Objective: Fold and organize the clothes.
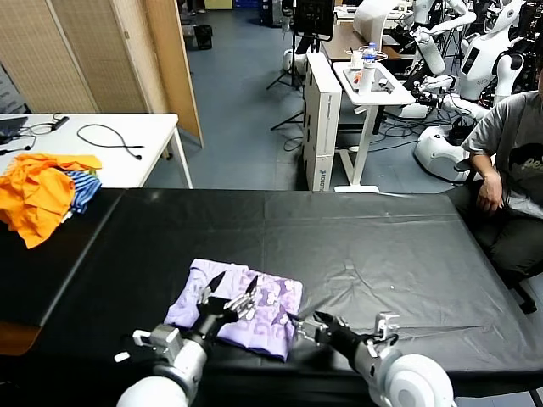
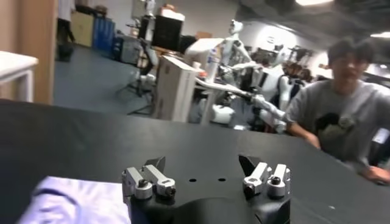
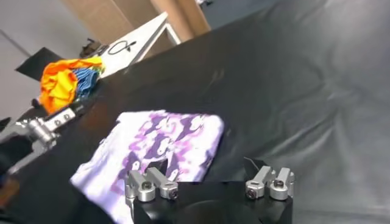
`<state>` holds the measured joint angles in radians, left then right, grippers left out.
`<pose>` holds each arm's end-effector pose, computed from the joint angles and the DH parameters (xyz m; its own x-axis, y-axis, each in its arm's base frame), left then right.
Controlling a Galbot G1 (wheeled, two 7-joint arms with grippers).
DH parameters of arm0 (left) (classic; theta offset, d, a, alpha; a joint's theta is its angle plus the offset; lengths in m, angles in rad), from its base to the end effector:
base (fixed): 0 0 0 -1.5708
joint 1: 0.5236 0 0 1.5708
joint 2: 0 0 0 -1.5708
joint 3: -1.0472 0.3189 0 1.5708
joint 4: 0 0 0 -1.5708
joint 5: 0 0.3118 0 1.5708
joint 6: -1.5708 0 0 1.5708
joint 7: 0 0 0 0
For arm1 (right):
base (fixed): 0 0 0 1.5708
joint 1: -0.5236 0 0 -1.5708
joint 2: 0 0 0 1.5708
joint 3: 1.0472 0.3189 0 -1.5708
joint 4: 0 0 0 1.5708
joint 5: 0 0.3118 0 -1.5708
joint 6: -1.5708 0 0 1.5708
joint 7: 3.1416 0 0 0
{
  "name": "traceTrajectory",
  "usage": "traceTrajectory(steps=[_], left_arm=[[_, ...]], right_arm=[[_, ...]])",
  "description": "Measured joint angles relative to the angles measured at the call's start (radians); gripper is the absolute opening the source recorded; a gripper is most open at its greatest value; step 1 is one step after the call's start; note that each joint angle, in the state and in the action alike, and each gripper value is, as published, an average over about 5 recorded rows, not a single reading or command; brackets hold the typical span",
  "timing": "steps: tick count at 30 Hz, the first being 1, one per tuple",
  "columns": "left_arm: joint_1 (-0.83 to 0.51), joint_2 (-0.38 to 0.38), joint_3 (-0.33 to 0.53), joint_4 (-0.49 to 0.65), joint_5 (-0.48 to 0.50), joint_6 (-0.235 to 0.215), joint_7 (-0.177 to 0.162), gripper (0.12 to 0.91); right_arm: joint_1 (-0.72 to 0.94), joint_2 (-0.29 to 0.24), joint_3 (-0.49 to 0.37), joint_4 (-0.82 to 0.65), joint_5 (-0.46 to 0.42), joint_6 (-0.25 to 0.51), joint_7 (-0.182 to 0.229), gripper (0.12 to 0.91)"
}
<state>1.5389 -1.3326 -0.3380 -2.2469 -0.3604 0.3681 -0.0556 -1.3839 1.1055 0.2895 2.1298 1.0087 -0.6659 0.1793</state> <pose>0.1489 -0.0144 -0.2282 -0.9227 0.3136 0.2241 0.2643 0.9379 -0.2246 0.1883 -0.0141 -0.2404 -0.6523 -0.5562 0.5150 -0.2662 0.8042 0.5314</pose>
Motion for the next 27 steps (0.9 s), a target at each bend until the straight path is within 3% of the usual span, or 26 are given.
traceTrajectory(steps=[2,5,12,16,18,27], left_arm=[[0.01,-0.006,-0.011,-0.006,0.006,-0.002,0.0,0.907],[0.023,-0.011,-0.028,-0.013,0.01,-0.003,-0.001,0.907],[0.047,-0.029,-0.059,-0.015,0.02,-0.012,-0.002,0.907],[0.05,-0.038,-0.071,-0.015,0.021,-0.017,-0.001,0.907],[0.05,-0.038,-0.077,-0.014,0.021,-0.019,-0.001,0.907],[0.057,-0.028,-0.111,-0.016,0.015,-0.025,0.001,0.907]], right_arm=[[0.015,0.01,-0.021,-0.019,0.001,0.001,-0.001,0.901],[0.031,0.021,-0.042,-0.039,-0.001,0.002,-0.003,0.813],[0.05,0.027,-0.044,-0.056,-0.003,0.002,0.0,0.374],[0.067,0.015,-0.032,-0.054,-0.006,-0.007,0.001,0.177],[0.082,0.003,-0.03,-0.058,-0.013,-0.021,-0.001,0.145],[0.231,-0.075,-0.07,-0.118,-0.116,-0.071,-0.025,0.141]])
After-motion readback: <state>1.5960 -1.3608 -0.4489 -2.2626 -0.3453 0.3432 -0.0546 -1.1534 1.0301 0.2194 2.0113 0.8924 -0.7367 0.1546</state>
